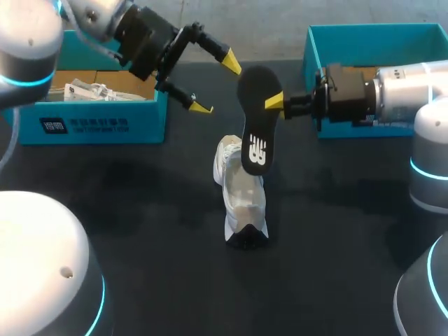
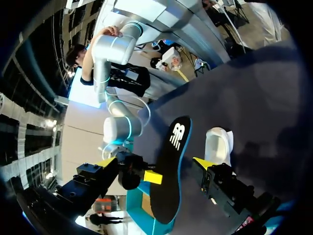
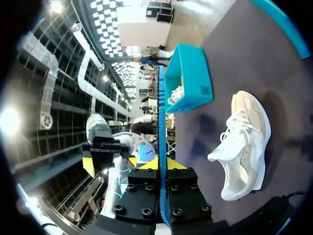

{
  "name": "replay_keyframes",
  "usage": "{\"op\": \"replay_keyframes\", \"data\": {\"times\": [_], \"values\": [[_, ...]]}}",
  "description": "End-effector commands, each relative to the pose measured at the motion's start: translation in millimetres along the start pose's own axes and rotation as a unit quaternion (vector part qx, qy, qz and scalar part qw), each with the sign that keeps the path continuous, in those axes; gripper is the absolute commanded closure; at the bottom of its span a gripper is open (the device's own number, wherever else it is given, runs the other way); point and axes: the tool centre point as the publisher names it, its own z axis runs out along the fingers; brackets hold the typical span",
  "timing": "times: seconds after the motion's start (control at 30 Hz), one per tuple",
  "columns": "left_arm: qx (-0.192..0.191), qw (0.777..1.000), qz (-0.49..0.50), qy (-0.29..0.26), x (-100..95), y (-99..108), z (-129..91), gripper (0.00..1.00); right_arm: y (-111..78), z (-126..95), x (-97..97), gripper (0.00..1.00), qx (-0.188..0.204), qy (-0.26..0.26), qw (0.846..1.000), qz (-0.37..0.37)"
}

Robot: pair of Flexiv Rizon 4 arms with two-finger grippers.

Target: Take the shoe out of the shoebox, open the shoe tongue, remove and reinsert the insole, then place the shoe into the shoebox

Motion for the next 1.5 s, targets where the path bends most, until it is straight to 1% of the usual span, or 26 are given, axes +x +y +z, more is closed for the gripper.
{"op": "replay_keyframes", "data": {"times": [0.03,0.17,0.37,0.5,0.73,0.77,0.83,0.87,1.03,1.23,1.4,1.5], "values": [[0.006,0.996,-0.006,0.086,-8.6,7.0,-5.0,0.0,-1.1,2.8,-4.1,1.0,0.001,0.001,1.0,0.002],[0.012,0.992,-0.019,0.122,-13.7,9.8,-8.8,0.0,-3.3,3.9,-6.8,1.0,0.003,0.001,1.0,0.004],[0.024,0.983,-0.007,0.183,-25.2,14.9,-13.8,0.0,-4.0,5.5,-8.2,1.0,0.007,0.002,1.0,0.003],[0.031,0.974,0.011,0.225,-35.4,18.4,-17.1,0.0,-3.7,8.1,-9.2,1.0,0.01,0.003,1.0,0.002],[0.035,0.958,0.013,0.286,-44.3,21.2,-23.3,0.0,-3.4,9.4,-9.6,1.0,0.01,0.005,1.0,0.0],[0.037,0.952,0.007,0.302,-45.0,21.2,-25.0,0.0,-3.4,9.7,-9.6,1.0,0.009,0.006,1.0,0.0],[0.036,0.949,0.008,0.312,-46.0,21.4,-25.6,0.0,-3.4,10.0,-9.6,1.0,0.008,0.006,1.0,0.0],[0.038,0.945,0.006,0.326,-47.4,21.2,-26.0,0.0,-3.4,10.4,-9.6,1.0,0.007,0.005,1.0,0.001],[0.036,0.937,0.011,0.347,-51.9,20.5,-24.8,0.0,-3.5,12.7,-9.4,1.0,0.004,-0.008,1.0,0.004],[0.038,0.921,-0.007,0.387,-53.3,18.7,-21.4,0.0,-4.0,13.9,-9.8,1.0,0.006,-0.013,1.0,0.008],[0.021,0.909,-0.015,0.416,-55.5,16.1,-19.7,0.0,-4.8,14.5,-10.4,1.0,0.007,-0.012,1.0,0.01],[0.012,0.912,-0.002,0.41,-57.5,16.5,-18.9,0.0,-5.0,14.7,-10.6,1.0,0.006,-0.011,1.0,0.01]]}}
